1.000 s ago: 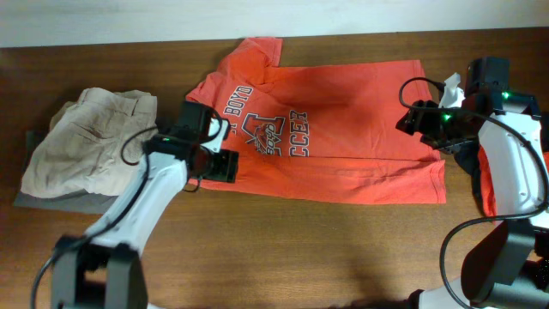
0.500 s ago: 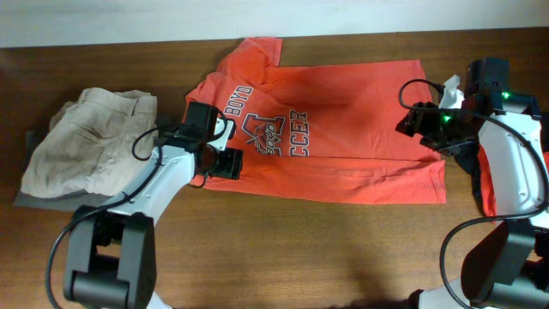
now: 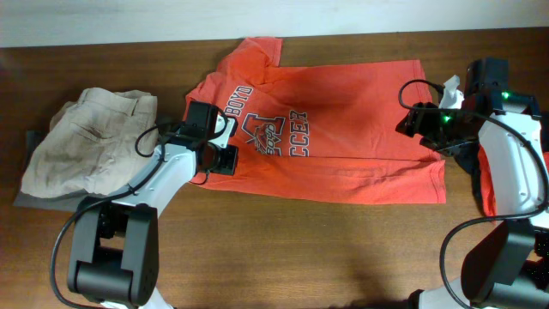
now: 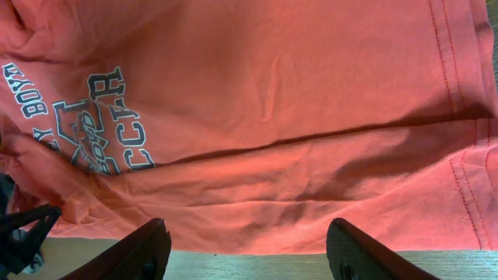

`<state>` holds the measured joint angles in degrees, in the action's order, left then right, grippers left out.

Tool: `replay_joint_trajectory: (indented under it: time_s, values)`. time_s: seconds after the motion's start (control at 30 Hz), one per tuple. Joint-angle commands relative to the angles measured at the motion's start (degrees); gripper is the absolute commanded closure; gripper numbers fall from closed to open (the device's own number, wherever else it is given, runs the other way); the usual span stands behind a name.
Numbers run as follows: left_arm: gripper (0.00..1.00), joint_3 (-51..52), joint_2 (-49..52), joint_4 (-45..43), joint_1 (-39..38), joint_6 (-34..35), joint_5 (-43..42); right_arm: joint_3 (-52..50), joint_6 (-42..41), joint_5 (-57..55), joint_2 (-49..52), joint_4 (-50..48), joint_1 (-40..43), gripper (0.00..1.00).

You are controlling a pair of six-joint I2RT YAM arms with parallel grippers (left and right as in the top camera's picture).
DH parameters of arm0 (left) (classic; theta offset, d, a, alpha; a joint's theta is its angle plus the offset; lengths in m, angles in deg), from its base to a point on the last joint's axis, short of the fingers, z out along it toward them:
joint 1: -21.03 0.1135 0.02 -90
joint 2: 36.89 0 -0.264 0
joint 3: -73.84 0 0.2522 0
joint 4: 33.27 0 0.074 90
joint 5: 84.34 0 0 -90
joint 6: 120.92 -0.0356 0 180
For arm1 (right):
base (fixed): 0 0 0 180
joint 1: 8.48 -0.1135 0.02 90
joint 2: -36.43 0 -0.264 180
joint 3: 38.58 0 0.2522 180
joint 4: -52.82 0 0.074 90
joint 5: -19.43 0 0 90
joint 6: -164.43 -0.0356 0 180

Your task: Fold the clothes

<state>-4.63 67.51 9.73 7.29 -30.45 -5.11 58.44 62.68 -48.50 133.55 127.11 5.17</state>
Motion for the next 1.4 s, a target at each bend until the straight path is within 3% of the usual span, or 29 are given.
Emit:
replay_joint_trajectory:
  time_s: [0.0,0.17,0.37,0.6,0.97,1.23,1.27,1.37]
  values:
    - [0.9,-0.37,0.04,0.28,0.28,-0.24,-3.48,0.92,0.61,-0.52,0.17,0.17,-0.5,0.31]
    - [0.97,-0.39,-2.36,2.6,0.24,-0.26,-3.48,0.92,0.59,-1.14,0.17,0.17,-0.52,0.31]
    - [0.97,-0.39,-7.76,8.9,-0.85,-0.2,-3.45,0.92,0.59,-1.38,0.17,0.13,-0.52,0.31]
    - [0.92,-0.37,-9.6,14.84,-2.27,0.39,-3.48,0.92,0.59,-1.38,0.17,-0.04,-0.52,0.31]
    - [0.89,-0.37,-9.6,16.48,-4.79,3.89,-4.74,0.92,0.59,-1.36,0.17,-0.04,-0.52,0.31]
    - [0.71,-0.37,-9.62,17.84,-5.11,5.53,-4.87,0.92,0.59,-1.36,0.17,-0.04,-0.52,0.31]
    - [0.65,-0.44,-9.62,17.79,-5.11,5.53,-4.61,0.92,0.59,-1.36,0.17,-0.04,-0.5,0.31]
    - [0.64,-1.99,-9.66,18.01,-4.9,5.49,-3.78,0.92,0.59,-1.36,0.17,-0.07,-0.52,0.31]
